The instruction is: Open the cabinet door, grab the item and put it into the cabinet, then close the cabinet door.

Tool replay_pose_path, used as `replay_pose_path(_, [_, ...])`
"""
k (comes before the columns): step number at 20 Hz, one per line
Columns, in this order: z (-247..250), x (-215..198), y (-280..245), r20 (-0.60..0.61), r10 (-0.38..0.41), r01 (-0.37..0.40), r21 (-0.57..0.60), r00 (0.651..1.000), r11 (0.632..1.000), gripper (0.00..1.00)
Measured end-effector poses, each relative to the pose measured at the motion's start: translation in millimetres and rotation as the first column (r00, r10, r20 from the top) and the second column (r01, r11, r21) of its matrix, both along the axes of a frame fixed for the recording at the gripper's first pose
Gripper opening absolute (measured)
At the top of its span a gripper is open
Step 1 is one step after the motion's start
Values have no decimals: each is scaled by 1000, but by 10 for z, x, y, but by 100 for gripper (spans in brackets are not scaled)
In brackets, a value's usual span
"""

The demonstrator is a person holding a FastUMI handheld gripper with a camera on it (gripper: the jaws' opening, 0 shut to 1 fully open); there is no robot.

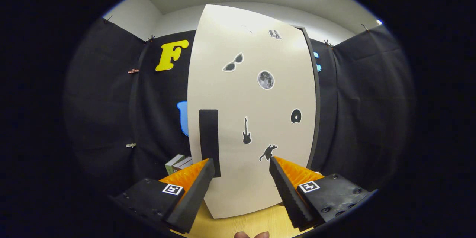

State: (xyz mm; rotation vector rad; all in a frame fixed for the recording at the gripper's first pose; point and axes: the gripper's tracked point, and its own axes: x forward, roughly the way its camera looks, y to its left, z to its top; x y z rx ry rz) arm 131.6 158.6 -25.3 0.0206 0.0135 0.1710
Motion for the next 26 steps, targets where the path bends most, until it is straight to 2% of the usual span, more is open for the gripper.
replay_pose_path(26, [47, -428, -529, -7, -12, 12, 24, 1000, 1000, 97])
